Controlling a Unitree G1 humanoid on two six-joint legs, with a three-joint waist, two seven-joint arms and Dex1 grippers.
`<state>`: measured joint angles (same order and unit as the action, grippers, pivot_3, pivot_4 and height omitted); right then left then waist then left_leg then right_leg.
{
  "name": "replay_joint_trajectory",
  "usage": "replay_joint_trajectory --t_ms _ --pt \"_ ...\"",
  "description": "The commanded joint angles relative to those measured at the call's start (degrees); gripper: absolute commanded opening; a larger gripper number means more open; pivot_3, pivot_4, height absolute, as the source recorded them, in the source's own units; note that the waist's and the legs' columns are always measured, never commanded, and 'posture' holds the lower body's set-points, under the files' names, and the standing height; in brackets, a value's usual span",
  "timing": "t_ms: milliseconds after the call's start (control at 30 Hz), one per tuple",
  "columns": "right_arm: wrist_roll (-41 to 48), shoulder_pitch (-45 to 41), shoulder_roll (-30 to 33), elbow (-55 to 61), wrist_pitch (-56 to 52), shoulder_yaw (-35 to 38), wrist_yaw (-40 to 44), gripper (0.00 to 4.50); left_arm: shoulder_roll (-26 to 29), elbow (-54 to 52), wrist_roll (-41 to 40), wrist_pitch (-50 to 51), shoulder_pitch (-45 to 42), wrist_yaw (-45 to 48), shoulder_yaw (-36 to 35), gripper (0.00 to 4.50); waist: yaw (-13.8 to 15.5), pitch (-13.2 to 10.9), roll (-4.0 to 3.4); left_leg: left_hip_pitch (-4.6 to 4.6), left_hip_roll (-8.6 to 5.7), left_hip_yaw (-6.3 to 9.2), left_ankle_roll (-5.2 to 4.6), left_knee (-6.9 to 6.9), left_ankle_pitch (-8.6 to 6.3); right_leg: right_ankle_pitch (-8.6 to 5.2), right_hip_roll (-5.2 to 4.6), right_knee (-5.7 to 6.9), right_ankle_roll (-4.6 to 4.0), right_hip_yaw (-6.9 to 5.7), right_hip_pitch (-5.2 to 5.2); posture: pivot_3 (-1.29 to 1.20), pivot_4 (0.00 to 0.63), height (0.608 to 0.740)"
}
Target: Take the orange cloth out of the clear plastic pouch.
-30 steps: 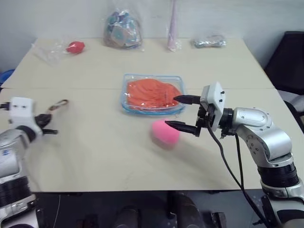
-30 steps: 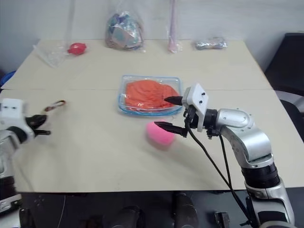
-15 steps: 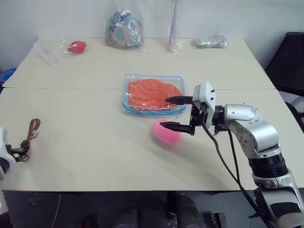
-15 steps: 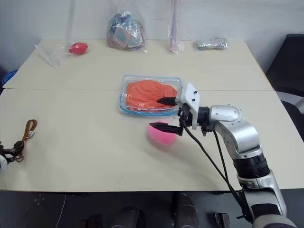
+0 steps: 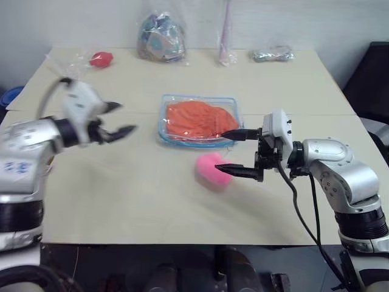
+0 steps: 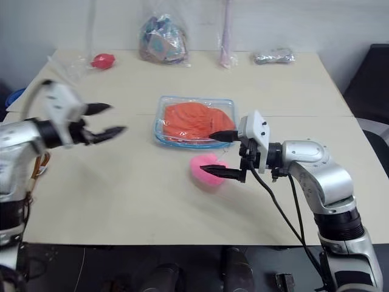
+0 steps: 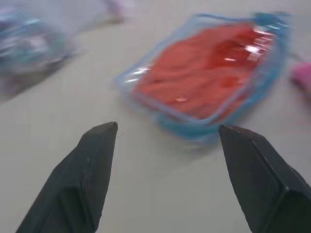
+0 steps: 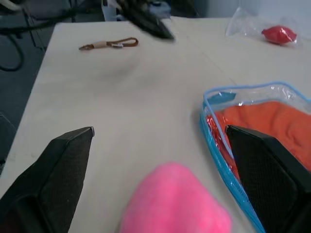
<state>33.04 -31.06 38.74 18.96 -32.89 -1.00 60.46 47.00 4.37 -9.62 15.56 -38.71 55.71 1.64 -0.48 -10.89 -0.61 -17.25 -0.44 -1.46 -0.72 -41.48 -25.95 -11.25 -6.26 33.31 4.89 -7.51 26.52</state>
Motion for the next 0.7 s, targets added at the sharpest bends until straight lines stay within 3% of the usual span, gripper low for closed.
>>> replay_joint_trajectory --t_ms 33,200,500,633,700 --pt "2.1 1.5 1.7 4.8 -1.4 3.1 -1.6 4.5 -2.9 11.2 5.6 -12.3 -6.0 4.4 6.2 3.52 -0.5 0.0 0.02 0.01 0.04 -0.25 0.0 0.17 0.0 -0.01 0.01 0.0 -0.02 0.02 -0.02 0.0 0.15 0.74" --pt "3.7 5.4 2.4 10.5 -3.8 5.3 -5.8 4.5 -7.1 28.0 13.7 -26.7 -14.0 4.8 12.9 3.52 -0.6 0.0 0.03 0.09 0.1 -0.44 -0.02 0.18 0.01 0.0 0.04 0.04 -0.03 0.05 0.02 0.0 0.15 0.74" --pt "4.8 8.4 3.3 13.6 -4.9 7.1 -9.2 4.5 -10.2 43.4 19.3 -38.5 -19.6 1.3 14.1 3.52 0.5 0.0 0.03 0.13 0.06 -0.44 -0.13 0.07 0.01 0.03 -0.01 0.05 0.01 0.06 0.05 0.0 0.15 0.74" --pt "5.2 8.3 3.8 13.4 -4.8 7.3 -9.3 4.5 -11.0 45.7 18.7 -40.1 -20.5 1.2 13.0 2.69 0.7 0.0 0.04 0.11 0.04 -0.42 -0.17 0.03 0.01 0.04 -0.04 0.04 0.02 0.05 0.05 0.0 0.15 0.74" --pt "5.2 8.2 4.1 13.2 -4.5 7.2 -9.2 4.5 -11.1 46.0 18.4 -40.5 -20.6 1.9 12.8 2.03 0.7 0.0 0.05 0.1 0.03 -0.42 -0.18 0.02 0.01 0.05 -0.05 0.04 0.02 0.04 0.04 0.0 0.15 0.74"
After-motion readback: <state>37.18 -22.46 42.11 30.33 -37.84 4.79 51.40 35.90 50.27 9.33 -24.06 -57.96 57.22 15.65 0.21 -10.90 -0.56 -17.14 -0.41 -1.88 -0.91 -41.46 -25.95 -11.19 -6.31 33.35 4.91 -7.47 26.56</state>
